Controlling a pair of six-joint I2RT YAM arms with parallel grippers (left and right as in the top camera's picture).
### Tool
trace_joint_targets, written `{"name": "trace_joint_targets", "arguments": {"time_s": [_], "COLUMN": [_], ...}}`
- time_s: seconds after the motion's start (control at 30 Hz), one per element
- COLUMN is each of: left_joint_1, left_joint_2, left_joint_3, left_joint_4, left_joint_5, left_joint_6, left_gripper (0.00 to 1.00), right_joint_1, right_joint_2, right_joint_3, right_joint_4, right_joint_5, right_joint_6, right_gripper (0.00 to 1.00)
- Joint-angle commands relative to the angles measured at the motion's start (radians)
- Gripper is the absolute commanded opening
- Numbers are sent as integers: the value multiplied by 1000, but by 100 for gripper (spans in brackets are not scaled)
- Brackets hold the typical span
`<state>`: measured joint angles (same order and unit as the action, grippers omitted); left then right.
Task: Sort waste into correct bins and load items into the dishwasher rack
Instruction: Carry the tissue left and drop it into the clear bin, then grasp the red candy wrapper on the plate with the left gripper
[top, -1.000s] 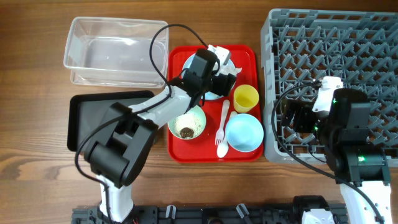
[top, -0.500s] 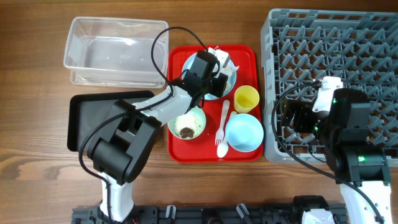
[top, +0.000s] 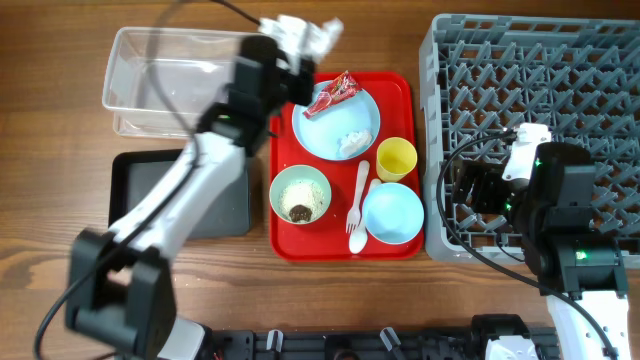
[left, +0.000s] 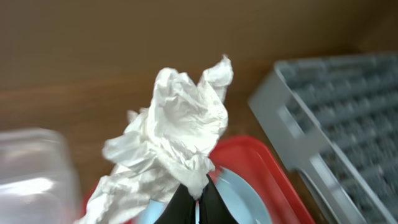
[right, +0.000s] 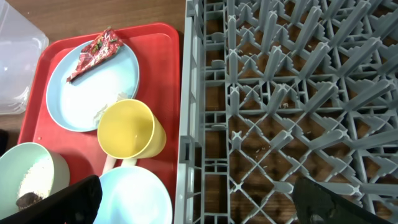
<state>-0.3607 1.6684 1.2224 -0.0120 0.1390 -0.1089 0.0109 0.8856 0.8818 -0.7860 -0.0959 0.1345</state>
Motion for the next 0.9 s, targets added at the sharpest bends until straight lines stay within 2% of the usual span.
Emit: {"name": "trace_joint_targets", "arguments": {"time_s": [0.0,0.2,0.23,0.27,0.3,0.33,0.4,0.43,0.47,0.57,0.77,0.87], "left_joint_1": [97,213,228,240,249,253,251,245,237,196,79,11], "left_joint_2": [-34,-18,-14,-9,-6,-6,-10,-11,-11,-6,38,110], "left_joint_3": [5,5,5,5,5,5,5,5,5,5,5,5], "left_joint_4": [-72,-259,-282,-294,-297,-295,-267,-237,-212,-149,-80,-29], "left_joint_5": [-18,-25,-25,-24,-24,-21,37,90,125,164,148,54], "left_joint_6": [8,7,6,-6,-25,-37,-36,-36,-36,-36,9,9], "left_gripper": [4,5,10,24,56,69,78,87,92,100,100,100], "right_joint_1": [4,4,4,4,4,4,4,4,4,4,4,4], "right_joint_2": [-1,-1,-1,-1,-1,-1,-1,-1,-1,-1,15,31], "right_joint_3": [24,24,24,24,24,24,24,24,24,24,24,24], "right_joint_4": [-1,0,0,0,0,0,-1,-1,0,0,-1,-1], "right_joint_5": [10,10,10,10,10,10,10,10,10,10,9,9], "right_joint_6": [-2,-2,-2,-2,-2,-2,-2,-1,-2,-1,-1,-1], "right_gripper": [100,100,99,100,100,100,100,100,100,100,100,100]}}
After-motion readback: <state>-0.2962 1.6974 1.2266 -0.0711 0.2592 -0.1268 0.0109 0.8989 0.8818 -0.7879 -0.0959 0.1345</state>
